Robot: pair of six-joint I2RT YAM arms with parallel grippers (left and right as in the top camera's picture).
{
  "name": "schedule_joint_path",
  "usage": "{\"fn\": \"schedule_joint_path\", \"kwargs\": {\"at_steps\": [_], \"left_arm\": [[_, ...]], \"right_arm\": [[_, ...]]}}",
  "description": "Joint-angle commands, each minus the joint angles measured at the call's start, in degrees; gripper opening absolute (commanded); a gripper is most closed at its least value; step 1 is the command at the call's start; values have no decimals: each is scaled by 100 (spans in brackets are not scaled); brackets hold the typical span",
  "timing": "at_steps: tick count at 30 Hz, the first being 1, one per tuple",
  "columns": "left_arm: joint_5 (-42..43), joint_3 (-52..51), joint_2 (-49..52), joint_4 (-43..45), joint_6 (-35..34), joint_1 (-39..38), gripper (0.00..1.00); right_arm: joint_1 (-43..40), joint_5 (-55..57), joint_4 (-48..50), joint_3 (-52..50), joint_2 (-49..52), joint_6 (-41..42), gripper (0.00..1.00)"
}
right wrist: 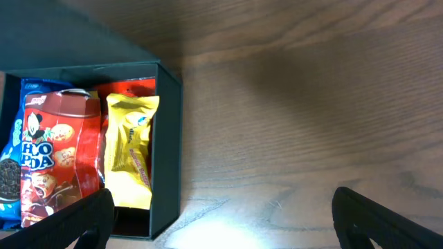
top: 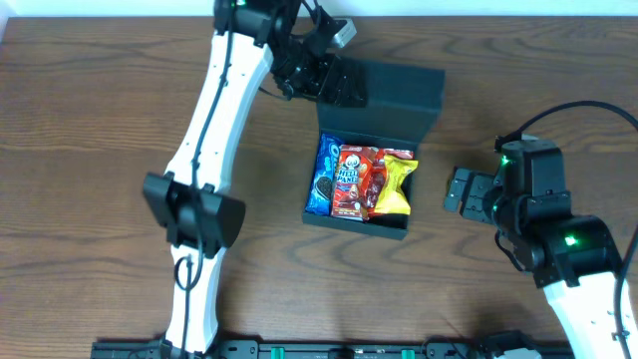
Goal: Pack container
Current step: 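Swing the lid down over the box with the left gripper, then bring both grippers to the left and right sides of the closed box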
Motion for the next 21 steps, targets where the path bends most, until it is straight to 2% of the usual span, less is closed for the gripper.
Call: {"fn": "schedule_joint_path", "kwargs": {"at_steps": [1,13,19,21], "left_arm": [[-404,133,-540,-116,28,0,95],[-1023,133,-1386,-708,-212,0,96],[-1690,131,-1523,-1019,-479,0,95],[-1996,129,-1554,-1019,-758,0,95]], "right_arm": [[52,101,0,94,7,31,99],[52,-435,-2,94,7,37,99],[52,-570,-90,94,7,72,99],[52,-660,-146,94,7,74,99]]}}
